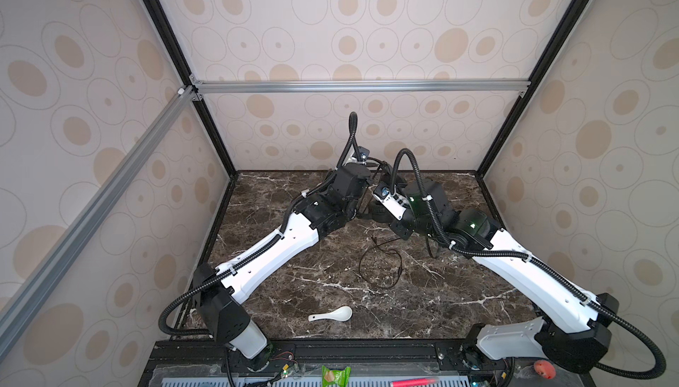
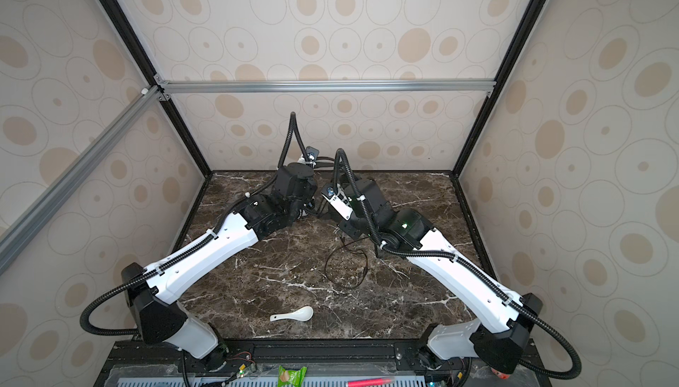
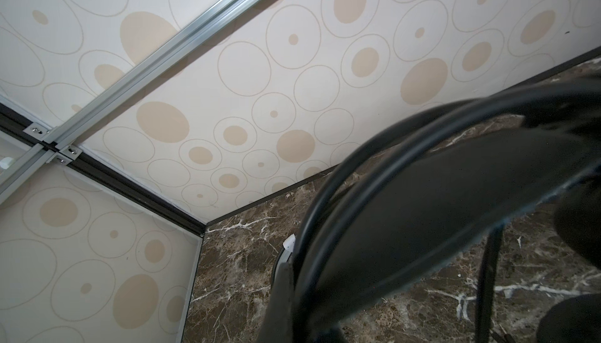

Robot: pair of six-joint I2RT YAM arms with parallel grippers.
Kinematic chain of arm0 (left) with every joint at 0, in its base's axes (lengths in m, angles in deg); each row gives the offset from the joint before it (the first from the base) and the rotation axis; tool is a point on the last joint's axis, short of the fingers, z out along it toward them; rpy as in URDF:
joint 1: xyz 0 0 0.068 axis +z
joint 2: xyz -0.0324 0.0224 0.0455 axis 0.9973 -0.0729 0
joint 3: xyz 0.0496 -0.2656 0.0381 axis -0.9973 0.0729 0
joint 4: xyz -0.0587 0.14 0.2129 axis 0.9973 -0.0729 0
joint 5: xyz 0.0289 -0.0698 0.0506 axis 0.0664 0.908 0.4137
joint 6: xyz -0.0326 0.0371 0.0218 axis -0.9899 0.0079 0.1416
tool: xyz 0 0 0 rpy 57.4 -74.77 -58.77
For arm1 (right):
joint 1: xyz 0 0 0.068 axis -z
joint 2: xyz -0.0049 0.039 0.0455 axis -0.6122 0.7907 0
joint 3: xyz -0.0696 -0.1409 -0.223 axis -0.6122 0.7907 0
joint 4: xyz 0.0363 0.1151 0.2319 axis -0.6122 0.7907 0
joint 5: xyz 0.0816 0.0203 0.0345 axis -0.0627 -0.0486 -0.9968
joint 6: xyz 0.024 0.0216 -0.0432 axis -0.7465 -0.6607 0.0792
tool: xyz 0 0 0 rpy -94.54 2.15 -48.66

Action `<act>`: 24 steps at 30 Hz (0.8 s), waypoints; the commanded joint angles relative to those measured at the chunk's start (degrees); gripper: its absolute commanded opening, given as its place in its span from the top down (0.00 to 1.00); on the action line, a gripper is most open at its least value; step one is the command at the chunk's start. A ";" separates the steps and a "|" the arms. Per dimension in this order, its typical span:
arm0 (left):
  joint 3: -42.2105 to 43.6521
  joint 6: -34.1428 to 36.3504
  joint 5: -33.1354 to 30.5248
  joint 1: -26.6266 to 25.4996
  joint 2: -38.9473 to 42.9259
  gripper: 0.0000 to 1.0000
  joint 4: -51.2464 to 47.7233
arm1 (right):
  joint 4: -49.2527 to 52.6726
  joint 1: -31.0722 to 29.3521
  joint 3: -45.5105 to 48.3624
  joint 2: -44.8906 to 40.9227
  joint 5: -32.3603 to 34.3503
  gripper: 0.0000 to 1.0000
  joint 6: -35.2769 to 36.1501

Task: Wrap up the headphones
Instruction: 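Wrap the cable around the headphones toward the left gripper with the right gripper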

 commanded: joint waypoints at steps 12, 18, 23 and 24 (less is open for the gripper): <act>1.72 1.11 8.15 0.14 5.74 1.00 -2.78 | -7.60 -0.43 -0.16 -2.25 14.49 0.92 1.23; 2.29 1.16 9.15 0.13 6.78 1.00 -4.14 | -8.53 -0.45 0.01 -3.22 14.57 0.90 1.72; 2.12 1.03 10.79 0.12 7.40 1.00 -4.28 | -10.59 -0.43 1.46 -4.09 14.51 0.85 2.09; 2.03 1.03 11.09 0.10 7.46 1.00 -4.32 | -10.77 -0.45 1.60 -4.15 14.85 0.85 2.11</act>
